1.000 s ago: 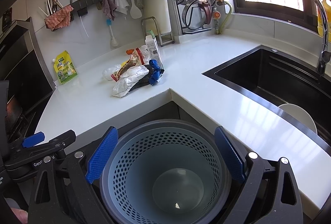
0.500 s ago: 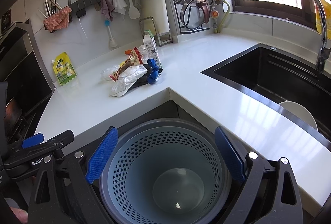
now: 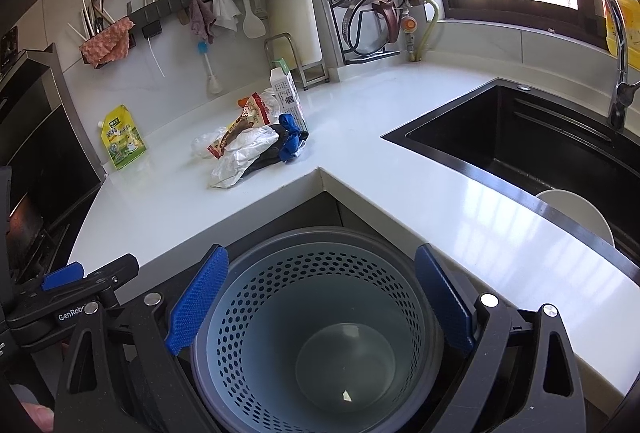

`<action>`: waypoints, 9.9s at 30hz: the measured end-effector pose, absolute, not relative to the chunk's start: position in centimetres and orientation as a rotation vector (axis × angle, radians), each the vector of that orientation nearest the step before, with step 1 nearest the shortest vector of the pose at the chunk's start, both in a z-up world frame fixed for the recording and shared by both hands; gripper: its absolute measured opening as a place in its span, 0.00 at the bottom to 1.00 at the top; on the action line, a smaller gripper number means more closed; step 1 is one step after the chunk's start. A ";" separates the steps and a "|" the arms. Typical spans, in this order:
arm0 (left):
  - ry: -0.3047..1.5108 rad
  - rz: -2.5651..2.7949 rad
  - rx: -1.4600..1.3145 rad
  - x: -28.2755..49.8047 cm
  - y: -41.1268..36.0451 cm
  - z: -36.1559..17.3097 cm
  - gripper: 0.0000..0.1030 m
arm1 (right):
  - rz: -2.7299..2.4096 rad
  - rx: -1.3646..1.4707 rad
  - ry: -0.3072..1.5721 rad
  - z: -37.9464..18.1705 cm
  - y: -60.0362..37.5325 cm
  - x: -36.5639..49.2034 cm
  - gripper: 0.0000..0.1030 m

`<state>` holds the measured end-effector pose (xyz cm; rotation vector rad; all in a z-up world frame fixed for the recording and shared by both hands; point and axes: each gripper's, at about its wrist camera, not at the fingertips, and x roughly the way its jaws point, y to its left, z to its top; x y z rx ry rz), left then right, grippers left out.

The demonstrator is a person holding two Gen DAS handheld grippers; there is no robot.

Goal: Collect trash

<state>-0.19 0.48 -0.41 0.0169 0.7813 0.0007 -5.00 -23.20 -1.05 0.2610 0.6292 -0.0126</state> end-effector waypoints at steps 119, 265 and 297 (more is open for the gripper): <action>0.763 -0.147 -0.018 21.9 -6.6 -1.0 0.17 | 0.205 0.292 0.635 1.4 -30.4 19.7 0.24; 0.989 -0.357 -0.017 -1.4 -5.4 -8.1 0.10 | 0.203 0.271 0.878 -8.7 -25.9 -4.4 0.25; 0.776 -0.064 -0.071 -1.5 7.6 -1.6 0.69 | 0.235 0.229 0.820 -6.0 -23.6 -4.0 0.56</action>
